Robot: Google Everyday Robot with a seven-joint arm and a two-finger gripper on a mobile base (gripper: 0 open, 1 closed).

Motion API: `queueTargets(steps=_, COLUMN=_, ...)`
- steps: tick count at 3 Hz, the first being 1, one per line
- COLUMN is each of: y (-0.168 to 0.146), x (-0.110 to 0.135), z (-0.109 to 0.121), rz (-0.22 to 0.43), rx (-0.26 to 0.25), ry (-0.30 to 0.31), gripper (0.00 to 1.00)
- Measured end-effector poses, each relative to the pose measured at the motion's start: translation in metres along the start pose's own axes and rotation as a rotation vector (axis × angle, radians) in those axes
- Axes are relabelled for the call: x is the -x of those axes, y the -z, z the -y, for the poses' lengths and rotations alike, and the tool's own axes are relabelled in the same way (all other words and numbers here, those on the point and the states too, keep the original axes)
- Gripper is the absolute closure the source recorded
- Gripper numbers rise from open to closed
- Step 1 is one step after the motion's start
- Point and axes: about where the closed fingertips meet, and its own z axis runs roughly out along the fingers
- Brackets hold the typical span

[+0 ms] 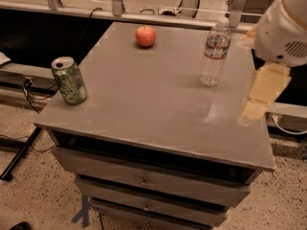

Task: Knock green can over

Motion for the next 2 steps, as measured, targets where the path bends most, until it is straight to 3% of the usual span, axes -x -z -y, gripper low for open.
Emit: queueTargets(steps=2, y=-0.054, x=0.083, z=0.001, rz=0.168, rx=0.031, ry=-0.01, gripper=0.0)
